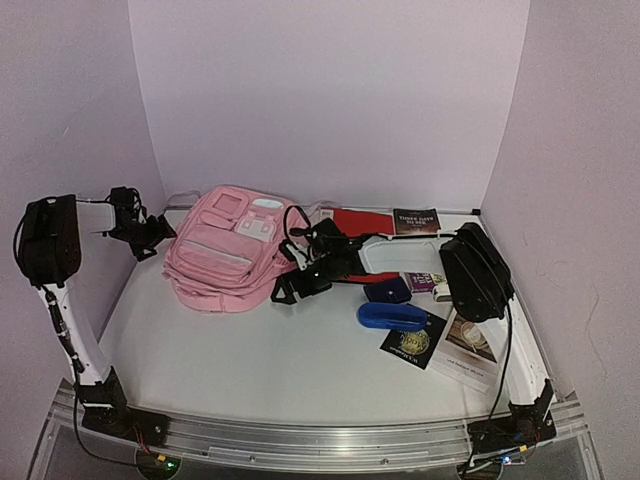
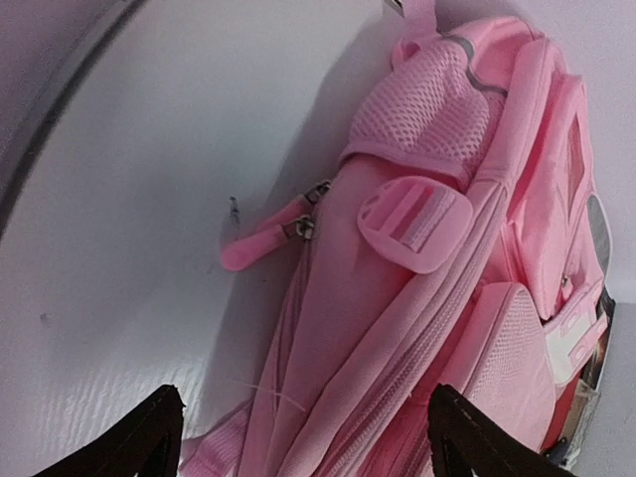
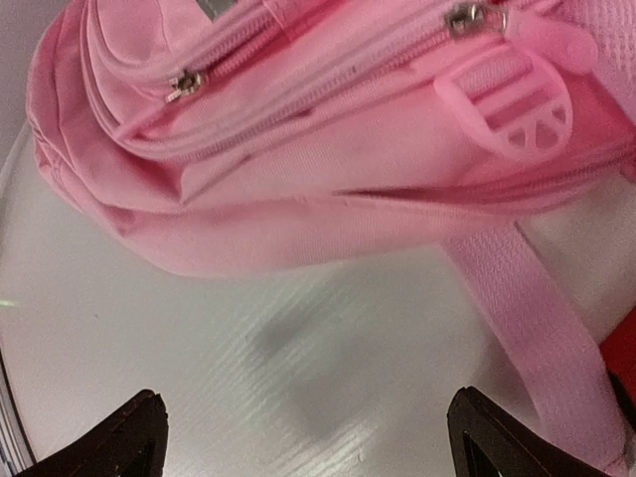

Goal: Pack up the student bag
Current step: Adjust the student bag at the center of the board.

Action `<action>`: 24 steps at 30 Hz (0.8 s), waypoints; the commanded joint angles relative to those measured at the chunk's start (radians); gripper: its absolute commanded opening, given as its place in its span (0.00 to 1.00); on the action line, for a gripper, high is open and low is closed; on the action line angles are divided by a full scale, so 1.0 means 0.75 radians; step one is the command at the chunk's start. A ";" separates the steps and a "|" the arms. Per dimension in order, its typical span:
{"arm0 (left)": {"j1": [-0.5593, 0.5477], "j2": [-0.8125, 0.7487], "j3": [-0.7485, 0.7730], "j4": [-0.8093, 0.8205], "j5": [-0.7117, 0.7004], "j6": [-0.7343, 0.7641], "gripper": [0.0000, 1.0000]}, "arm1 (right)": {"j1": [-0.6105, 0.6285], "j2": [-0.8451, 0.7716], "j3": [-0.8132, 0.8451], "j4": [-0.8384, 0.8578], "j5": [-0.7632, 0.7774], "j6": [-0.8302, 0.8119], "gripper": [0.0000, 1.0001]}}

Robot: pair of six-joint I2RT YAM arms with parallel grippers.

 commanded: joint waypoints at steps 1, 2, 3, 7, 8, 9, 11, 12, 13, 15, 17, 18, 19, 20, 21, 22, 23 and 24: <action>-0.009 0.024 -0.090 0.187 0.240 -0.012 0.74 | 0.007 0.091 0.174 0.021 0.039 0.014 0.98; -0.010 0.019 -0.133 0.211 0.249 -0.023 0.67 | 0.008 0.111 0.201 0.020 0.036 0.014 0.98; -0.011 0.007 -0.170 0.235 0.253 -0.032 0.61 | 0.008 0.131 0.222 0.021 0.034 0.012 0.98; -0.011 -0.119 -0.397 0.336 0.262 -0.065 0.31 | 0.008 0.182 0.305 0.021 0.027 -0.001 0.98; -0.012 -0.161 -0.446 0.357 0.267 -0.081 0.23 | 0.007 0.191 0.320 0.021 0.026 -0.002 0.98; -0.012 -0.218 -0.505 0.374 0.268 -0.095 0.18 | 0.007 0.203 0.336 0.021 0.024 -0.003 0.98; -0.018 -0.334 -0.617 0.392 0.268 -0.127 0.05 | 0.007 0.221 0.362 0.021 0.020 -0.005 0.98; -0.023 -0.393 -0.659 0.407 0.269 -0.142 0.01 | 0.008 0.232 0.376 0.021 0.015 -0.005 0.98; -0.030 -0.447 -0.705 0.422 0.272 -0.157 0.00 | 0.008 0.239 0.390 0.021 0.012 -0.004 0.98; -0.051 -0.551 -0.792 0.417 0.252 -0.190 0.00 | 0.008 0.262 0.420 0.021 0.007 0.000 0.98; -0.092 -0.654 -0.854 0.399 0.207 -0.229 0.00 | 0.007 0.274 0.446 0.021 0.009 -0.002 0.98; -0.126 -0.704 -0.871 0.352 0.185 -0.240 0.00 | 0.007 0.273 0.456 0.020 0.013 -0.009 0.98; -0.157 -0.743 -0.888 0.325 0.153 -0.249 0.00 | 0.007 0.266 0.459 0.019 0.021 -0.019 0.98; -0.181 -0.785 -0.893 0.295 0.103 -0.260 0.00 | 0.007 0.253 0.453 0.017 0.027 -0.030 0.98; -0.227 -0.819 -0.896 0.250 0.046 -0.274 0.00 | 0.009 0.225 0.442 0.015 0.031 -0.047 0.98; -0.262 -0.843 -0.893 0.216 0.012 -0.288 0.00 | 0.009 0.194 0.423 0.014 0.032 -0.066 0.98; -0.279 -0.866 -0.889 0.190 -0.017 -0.303 0.00 | 0.009 0.166 0.402 0.013 0.032 -0.087 0.98; -0.287 -0.891 -0.883 0.165 -0.038 -0.323 0.00 | 0.010 0.125 0.380 0.012 0.034 -0.117 0.98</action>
